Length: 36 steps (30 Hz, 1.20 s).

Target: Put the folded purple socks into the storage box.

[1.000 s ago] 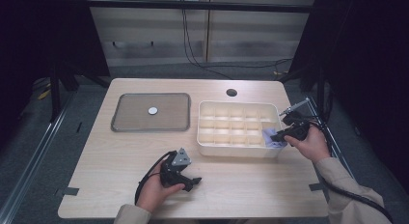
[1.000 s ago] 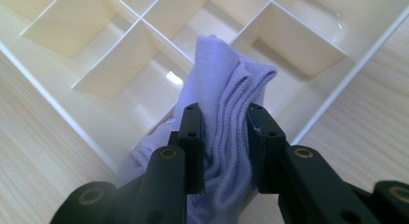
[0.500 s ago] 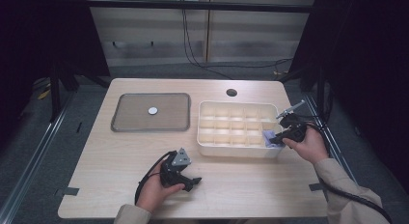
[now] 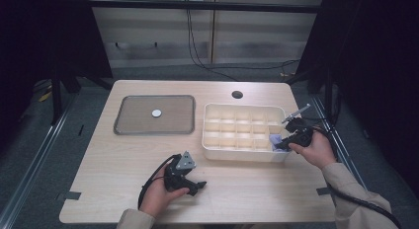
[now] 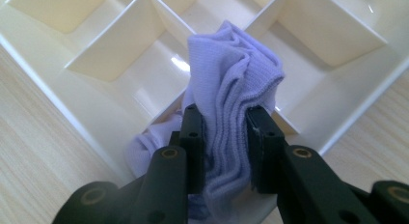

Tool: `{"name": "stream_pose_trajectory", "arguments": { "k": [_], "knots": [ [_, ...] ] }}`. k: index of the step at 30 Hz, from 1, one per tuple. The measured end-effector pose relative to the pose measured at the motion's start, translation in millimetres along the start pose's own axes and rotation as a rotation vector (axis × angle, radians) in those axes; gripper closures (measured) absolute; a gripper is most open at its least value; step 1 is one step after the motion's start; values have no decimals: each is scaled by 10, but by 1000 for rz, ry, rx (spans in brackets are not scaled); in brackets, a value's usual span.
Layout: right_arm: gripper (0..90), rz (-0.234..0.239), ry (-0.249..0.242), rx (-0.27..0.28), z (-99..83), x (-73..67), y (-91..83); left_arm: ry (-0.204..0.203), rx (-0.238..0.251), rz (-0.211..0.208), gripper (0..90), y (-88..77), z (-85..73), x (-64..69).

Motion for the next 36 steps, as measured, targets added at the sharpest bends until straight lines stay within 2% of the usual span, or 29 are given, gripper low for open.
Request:
{"name": "stream_pose_trajectory", "arguments": {
  "k": [24, 30, 31, 36],
  "knots": [
    [711, -2, 1, -29, 17, -9, 26, -1, 0, 1, 145, 0, 0, 0],
    [683, -21, -19, -39, 42, -13, -2, -1, 0, 1, 145, 0, 0, 0],
    [680, -21, -11, -42, 49, -13, -10, -12, 8, -1, 145, 5, 1, 7],
    [644, -23, -13, -40, 73, 0, -59, -11, 8, -1, 145, 5, 1, 6]
  ]
}}
Point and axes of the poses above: each handheld gripper's, and its own axes: y roughly forward along the jaws, z roughly out of its top, x roughly to its right, the point moved 4 cm from there along y, roughly forward along the jaws, and after that the axes turned 15 degrees about -y, right-handed, at the moved point
